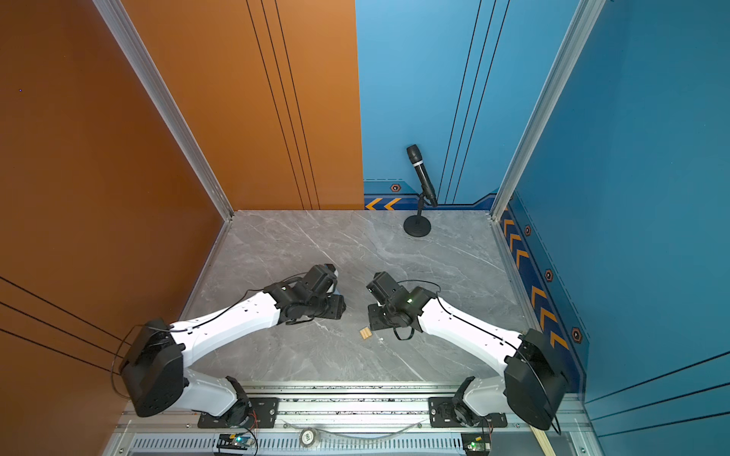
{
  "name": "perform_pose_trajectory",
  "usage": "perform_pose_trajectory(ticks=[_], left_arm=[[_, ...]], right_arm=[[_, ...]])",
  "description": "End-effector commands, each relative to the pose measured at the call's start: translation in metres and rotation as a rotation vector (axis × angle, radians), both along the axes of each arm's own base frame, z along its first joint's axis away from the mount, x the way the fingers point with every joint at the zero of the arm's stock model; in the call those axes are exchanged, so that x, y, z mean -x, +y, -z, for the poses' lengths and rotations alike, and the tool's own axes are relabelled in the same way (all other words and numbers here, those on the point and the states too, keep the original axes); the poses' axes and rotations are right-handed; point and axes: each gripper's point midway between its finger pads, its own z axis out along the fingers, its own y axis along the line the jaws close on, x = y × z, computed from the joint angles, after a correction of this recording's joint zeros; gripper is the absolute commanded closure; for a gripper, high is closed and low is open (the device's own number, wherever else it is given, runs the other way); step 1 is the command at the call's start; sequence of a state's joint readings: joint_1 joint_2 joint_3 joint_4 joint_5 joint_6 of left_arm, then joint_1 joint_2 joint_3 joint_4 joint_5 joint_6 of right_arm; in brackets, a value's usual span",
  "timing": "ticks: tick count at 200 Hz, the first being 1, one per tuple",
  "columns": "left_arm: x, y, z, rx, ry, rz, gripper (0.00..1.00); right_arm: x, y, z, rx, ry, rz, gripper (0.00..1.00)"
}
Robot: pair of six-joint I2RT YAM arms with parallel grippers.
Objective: Assemble the letter v with building blocks
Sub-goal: Assemble the building block at the center of the board, then move the building block to the center of the board.
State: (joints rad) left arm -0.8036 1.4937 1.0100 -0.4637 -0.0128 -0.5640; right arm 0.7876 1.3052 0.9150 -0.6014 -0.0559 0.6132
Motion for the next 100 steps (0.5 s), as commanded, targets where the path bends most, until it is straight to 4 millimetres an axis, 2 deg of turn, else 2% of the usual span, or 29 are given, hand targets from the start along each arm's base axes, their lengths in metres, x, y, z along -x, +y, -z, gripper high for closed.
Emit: perform_pose_trajectory(ticks=[1, 24, 45, 69, 100], left_arm=[[0.012, -0.038, 0.0, 0.014, 0.013, 0.166, 0.35], [0.025, -0.069, 0.014, -0.005, 0.039, 0.298, 0.3], [0.035, -0.085, 0.023, -0.032, 0.065, 0.38, 0.29], [0.045, -0.086, 0.034, -0.127, 0.094, 0.457, 0.28], [0.048, -0.078, 0.041, -0.25, 0.075, 0.497, 0.27]], right_arm=[[-0.007, -0.035, -0.011, -0.033, -0.047, 0.171, 0.89], [-0.014, -0.069, -0.026, -0.09, -0.112, 0.301, 0.85], [-0.014, -0.094, -0.039, -0.142, -0.158, 0.376, 0.83], [-0.011, -0.114, -0.046, -0.172, -0.187, 0.428, 0.81], [-0.009, -0.119, -0.04, -0.186, -0.174, 0.441, 0.8]])
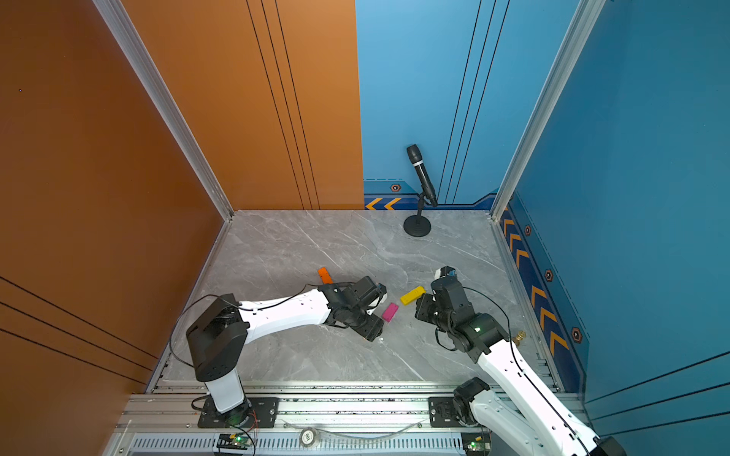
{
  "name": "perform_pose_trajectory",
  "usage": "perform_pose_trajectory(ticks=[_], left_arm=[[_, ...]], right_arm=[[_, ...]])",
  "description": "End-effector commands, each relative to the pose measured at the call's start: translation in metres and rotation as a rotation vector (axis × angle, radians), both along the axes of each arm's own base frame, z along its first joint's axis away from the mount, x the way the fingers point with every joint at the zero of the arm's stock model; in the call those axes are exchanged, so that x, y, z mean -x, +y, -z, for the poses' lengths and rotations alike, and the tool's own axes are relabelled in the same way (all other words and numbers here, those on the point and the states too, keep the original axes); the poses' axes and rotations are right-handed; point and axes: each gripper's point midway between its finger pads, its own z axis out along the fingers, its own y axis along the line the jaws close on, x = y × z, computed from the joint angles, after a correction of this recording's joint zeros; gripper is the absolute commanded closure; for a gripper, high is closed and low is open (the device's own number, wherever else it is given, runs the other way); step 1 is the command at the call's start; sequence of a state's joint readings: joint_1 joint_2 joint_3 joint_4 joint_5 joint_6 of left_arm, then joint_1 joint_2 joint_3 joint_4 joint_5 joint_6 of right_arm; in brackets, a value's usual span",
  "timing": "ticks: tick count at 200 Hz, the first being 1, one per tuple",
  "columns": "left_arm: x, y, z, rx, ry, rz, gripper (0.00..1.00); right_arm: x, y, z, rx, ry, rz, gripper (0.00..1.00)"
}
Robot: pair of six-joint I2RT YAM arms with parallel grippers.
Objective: Assemble the letter v with building blocks
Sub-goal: Move the building block to the center of the board.
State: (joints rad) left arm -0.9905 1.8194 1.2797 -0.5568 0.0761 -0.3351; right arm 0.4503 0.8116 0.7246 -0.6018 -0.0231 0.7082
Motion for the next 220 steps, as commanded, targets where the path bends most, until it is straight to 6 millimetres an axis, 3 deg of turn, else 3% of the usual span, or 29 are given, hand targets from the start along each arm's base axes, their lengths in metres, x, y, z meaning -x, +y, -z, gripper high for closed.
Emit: perform_pose_trajectory(ticks=[1, 44, 99, 164, 220], left_arm=[[0.008, 0.015, 0.004, -0.123, -0.019, 0.075, 0.26], [0.005, 0.029, 0.019, -0.258, -0.059, 0.115, 0.24], [-0.002, 0.023, 0.029, -0.29, -0.069, 0.139, 0.24], [-0.004, 0.029, 0.038, -0.324, -0.066, 0.126, 0.49], [-0.003, 0.033, 0.046, -0.354, -0.058, 0.122, 0.53]], right_arm=[[0.008, -0.004, 0.019, 0.003, 0.061, 0.006, 0.8], [0.002, 0.007, 0.024, -0.028, 0.07, -0.023, 0.8], [0.0, 0.014, 0.027, -0.05, 0.072, -0.036, 0.79], [-0.002, 0.013, 0.029, -0.048, 0.069, -0.028, 0.77], [-0.004, 0.014, 0.029, -0.049, 0.072, -0.03, 0.77]])
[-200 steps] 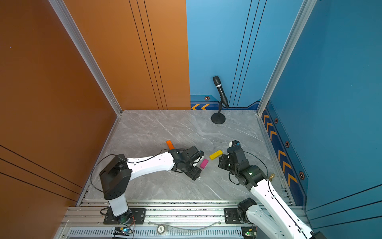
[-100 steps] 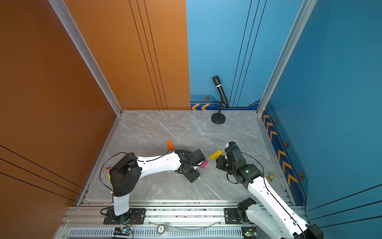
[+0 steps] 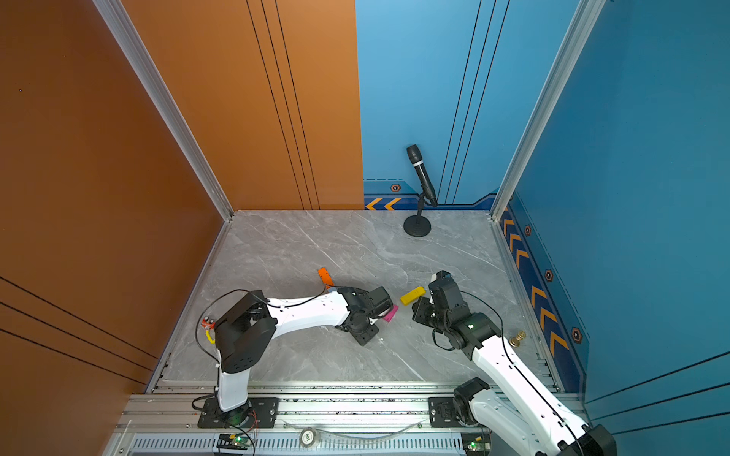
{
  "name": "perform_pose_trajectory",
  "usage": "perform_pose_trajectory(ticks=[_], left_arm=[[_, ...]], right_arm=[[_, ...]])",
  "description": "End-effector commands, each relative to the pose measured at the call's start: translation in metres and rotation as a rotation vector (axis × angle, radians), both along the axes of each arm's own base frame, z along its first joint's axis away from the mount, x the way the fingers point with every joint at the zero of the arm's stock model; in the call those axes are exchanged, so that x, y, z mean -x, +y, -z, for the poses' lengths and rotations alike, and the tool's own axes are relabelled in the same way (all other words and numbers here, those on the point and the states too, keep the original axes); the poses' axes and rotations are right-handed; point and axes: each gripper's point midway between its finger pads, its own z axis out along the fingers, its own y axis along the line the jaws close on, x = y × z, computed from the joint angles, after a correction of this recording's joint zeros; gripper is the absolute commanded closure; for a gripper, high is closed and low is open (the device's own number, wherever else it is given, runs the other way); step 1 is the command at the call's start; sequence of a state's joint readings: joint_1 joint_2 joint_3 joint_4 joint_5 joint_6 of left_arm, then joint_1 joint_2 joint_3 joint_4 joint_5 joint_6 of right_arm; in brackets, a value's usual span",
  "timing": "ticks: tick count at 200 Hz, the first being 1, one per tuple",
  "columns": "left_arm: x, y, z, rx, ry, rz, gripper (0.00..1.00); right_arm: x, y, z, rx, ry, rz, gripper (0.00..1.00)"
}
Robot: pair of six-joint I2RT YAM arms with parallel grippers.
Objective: Assemble the letter v with building blocks
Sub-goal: Move the building block to the center of the board.
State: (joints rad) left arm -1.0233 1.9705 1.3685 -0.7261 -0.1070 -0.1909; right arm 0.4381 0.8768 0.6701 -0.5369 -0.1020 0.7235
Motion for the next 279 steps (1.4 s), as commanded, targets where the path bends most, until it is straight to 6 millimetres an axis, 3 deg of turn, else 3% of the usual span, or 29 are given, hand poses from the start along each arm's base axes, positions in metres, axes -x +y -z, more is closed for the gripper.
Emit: perform_pose_trajectory(ticks=[1, 28, 80, 191, 241, 279], left_arm=[[0.001, 0.005, 0.004, -0.043, -0.004, -0.002, 0.53], [-0.004, 0.008, 0.004, -0.059, -0.027, -0.009, 0.6], [-0.011, 0.02, 0.007, -0.092, -0.049, -0.031, 0.62], [-0.051, 0.065, 0.012, -0.177, -0.099, -0.123, 0.64], [-0.061, 0.074, 0.013, -0.21, -0.124, -0.132, 0.57], [-0.068, 0.072, 0.003, -0.2, -0.156, -0.138, 0.48]], right_arm=[[-0.003, 0.003, 0.001, -0.012, -0.007, 0.003, 0.78], [-0.004, 0.003, 0.002, -0.013, -0.005, 0.005, 0.78], [-0.005, 0.005, 0.003, -0.017, -0.001, 0.003, 0.78], [-0.011, 0.014, 0.003, -0.016, 0.005, -0.015, 0.78], [-0.014, 0.02, 0.003, -0.018, 0.008, -0.026, 0.78], [-0.016, 0.024, 0.002, -0.017, 0.006, -0.036, 0.78]])
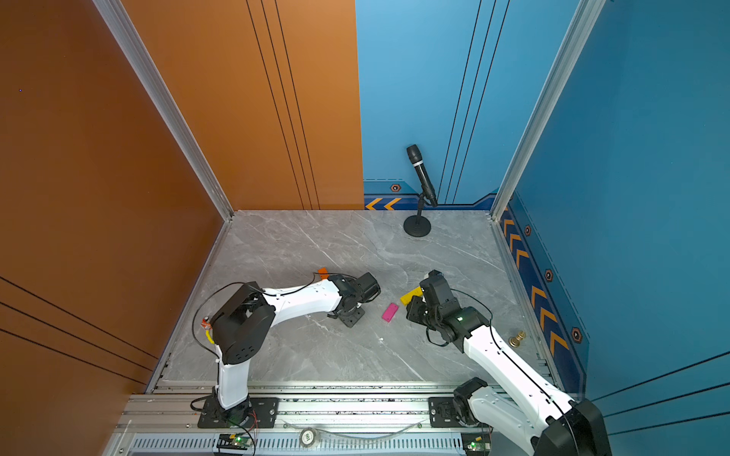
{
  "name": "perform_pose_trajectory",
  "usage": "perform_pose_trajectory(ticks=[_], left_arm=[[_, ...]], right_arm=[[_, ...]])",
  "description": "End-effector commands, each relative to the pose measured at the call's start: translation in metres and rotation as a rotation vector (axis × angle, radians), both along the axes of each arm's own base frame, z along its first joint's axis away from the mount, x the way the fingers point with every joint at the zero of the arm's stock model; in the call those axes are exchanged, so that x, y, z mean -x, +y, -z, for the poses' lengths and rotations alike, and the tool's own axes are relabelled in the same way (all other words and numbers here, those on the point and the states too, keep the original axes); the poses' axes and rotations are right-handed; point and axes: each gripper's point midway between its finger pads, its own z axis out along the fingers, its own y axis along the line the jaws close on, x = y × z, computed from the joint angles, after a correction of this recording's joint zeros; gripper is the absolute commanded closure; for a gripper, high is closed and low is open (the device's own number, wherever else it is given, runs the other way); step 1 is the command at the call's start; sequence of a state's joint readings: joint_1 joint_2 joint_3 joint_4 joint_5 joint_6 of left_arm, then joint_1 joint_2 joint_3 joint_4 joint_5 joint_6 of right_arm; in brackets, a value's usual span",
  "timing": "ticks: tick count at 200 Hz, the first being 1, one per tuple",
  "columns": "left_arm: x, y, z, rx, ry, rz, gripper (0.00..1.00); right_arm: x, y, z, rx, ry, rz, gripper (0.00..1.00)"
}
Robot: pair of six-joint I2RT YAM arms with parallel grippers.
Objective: Assemble the letter v with building blocks
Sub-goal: Move the building block to the center of the board, then assemble the building block at the center of the board.
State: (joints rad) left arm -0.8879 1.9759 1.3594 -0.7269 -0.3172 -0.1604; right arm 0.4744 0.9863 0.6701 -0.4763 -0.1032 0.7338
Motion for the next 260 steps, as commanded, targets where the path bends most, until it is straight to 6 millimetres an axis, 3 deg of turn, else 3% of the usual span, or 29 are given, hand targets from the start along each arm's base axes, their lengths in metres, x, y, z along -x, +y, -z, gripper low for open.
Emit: perform_pose_trajectory(ticks=[1, 49, 101, 120, 141, 196, 200, 209, 233, 260], left_arm=[[-0.001, 0.013, 0.006, -0.058, 0.009, -0.008, 0.48], [-0.009, 0.004, -0.036, 0.026, -0.064, -0.005, 0.38], [-0.006, 0.005, -0.107, 0.167, -0.17, -0.013, 0.37], [-0.003, 0.013, -0.134, 0.245, -0.207, -0.05, 0.4], [-0.003, 0.031, -0.153, 0.35, -0.214, -0.138, 0.42], [-0.007, 0.08, -0.187, 0.793, -0.269, -0.418, 0.43], [-0.004, 0.086, -0.178, 0.797, -0.262, -0.439, 0.43], [-0.002, 0.094, -0.18, 0.837, -0.282, -0.469, 0.43], [0.003, 0.112, -0.182, 0.87, -0.314, -0.521, 0.43], [0.009, 0.122, -0.179, 0.875, -0.322, -0.545, 0.43]], right_arm=[[-0.009, 0.008, -0.017, -0.032, -0.042, -0.006, 0.78], [-0.01, 0.013, -0.02, -0.033, -0.051, -0.021, 0.76], [-0.011, 0.024, -0.022, -0.014, -0.062, -0.072, 0.69], [-0.012, 0.037, -0.023, 0.019, -0.066, -0.132, 0.62], [-0.009, 0.063, -0.019, 0.098, -0.063, -0.255, 0.53], [0.003, 0.161, 0.014, 0.35, -0.024, -0.668, 0.25], [0.003, 0.166, 0.017, 0.365, -0.023, -0.689, 0.23], [0.002, 0.178, 0.02, 0.387, -0.025, -0.732, 0.2], [-0.004, 0.195, 0.03, 0.432, -0.021, -0.806, 0.13], [-0.011, 0.196, 0.041, 0.493, -0.004, -0.865, 0.1]])
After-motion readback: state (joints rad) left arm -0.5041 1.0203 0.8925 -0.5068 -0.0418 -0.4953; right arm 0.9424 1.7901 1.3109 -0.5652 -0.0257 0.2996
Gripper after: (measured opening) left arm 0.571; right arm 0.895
